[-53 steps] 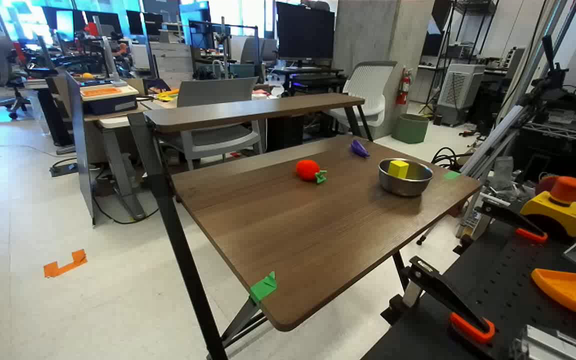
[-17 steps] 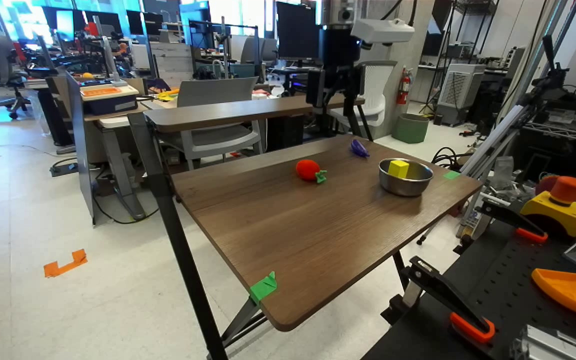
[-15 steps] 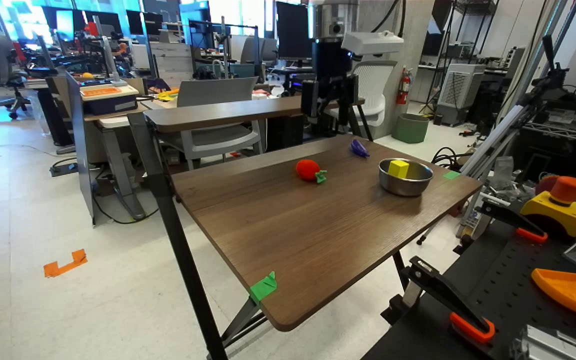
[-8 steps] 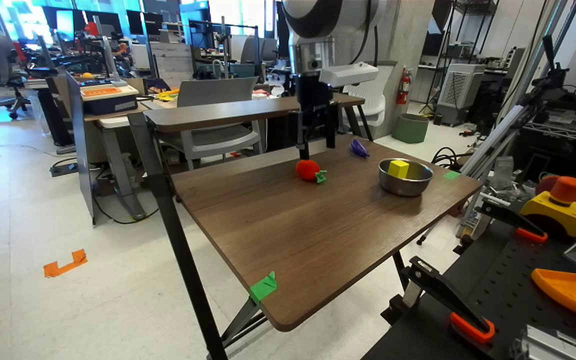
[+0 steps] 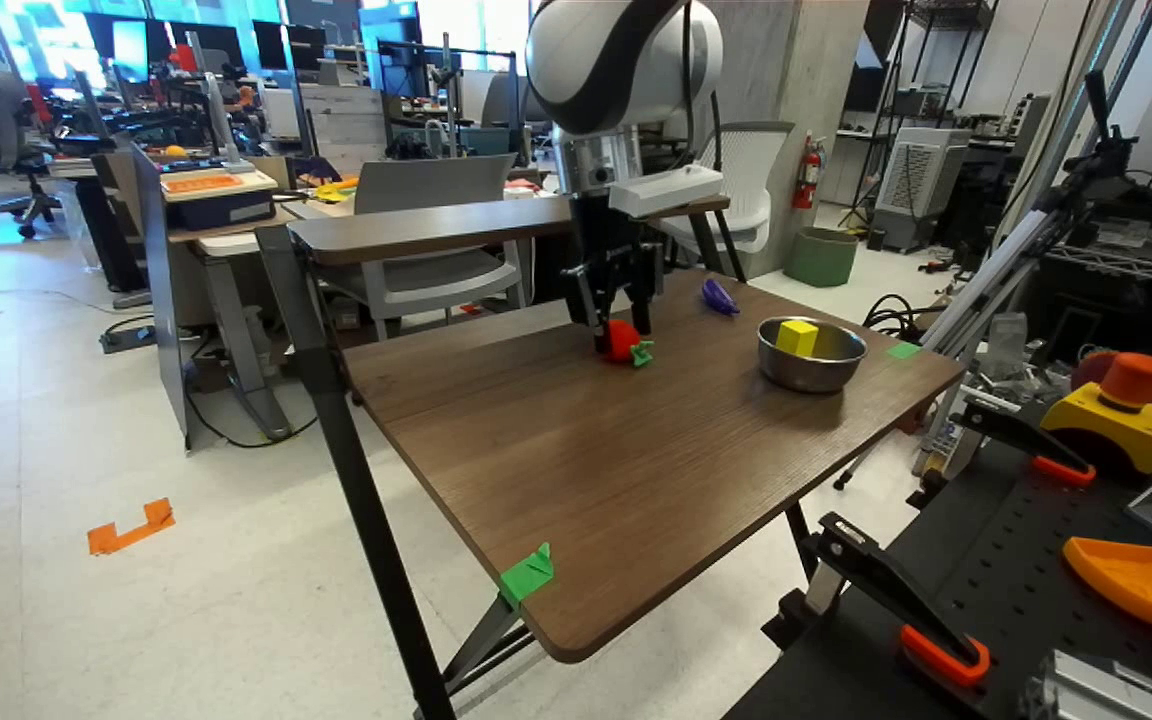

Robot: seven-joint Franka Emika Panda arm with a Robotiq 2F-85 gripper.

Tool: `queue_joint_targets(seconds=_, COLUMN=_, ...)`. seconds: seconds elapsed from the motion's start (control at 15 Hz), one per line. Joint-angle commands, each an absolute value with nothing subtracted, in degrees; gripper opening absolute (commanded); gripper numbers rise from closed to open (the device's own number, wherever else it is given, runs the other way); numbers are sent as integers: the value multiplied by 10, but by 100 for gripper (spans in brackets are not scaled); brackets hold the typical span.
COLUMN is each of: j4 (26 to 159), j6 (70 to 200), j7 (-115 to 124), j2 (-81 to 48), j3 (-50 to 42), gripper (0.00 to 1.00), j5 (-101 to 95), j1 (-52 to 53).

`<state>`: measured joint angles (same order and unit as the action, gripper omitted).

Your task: Move the orange object forward

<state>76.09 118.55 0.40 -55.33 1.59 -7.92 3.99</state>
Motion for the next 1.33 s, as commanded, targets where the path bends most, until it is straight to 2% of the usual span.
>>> queue_joint_targets(seconds=0.0, j4=685, j6=1133, j7=6, j2=-596, j3=7, gripper=42, j5=-76, j1=53)
queue_joint_targets(seconds=0.27, j4=705, j6=1131, j7=15, j2=-571, j3=2, gripper=13, j5=-88, j1=71)
queue_joint_targets(seconds=0.4, j4=746, j6=1151, j7=20, j2=-534, j3=5, gripper=2, j5=-94, j1=88)
queue_joint_targets(seconds=0.53, j4=794, j6=1165, j7=31, j2=-492, j3=11, gripper=5, j5=-94, j1=106)
queue_joint_targets(seconds=0.6, j4=820, j6=1166, j7=33, j2=-471, j3=14, gripper=2, j5=-93, j1=113)
queue_joint_targets(seconds=0.87, j4=930, j6=1174, j7=52, j2=-403, j3=23, gripper=4, j5=-89, j1=136)
queue_joint_targets(seconds=1.27, j4=1003, j6=1167, j7=78, j2=-389, j3=27, gripper=4, j5=-81, j1=136)
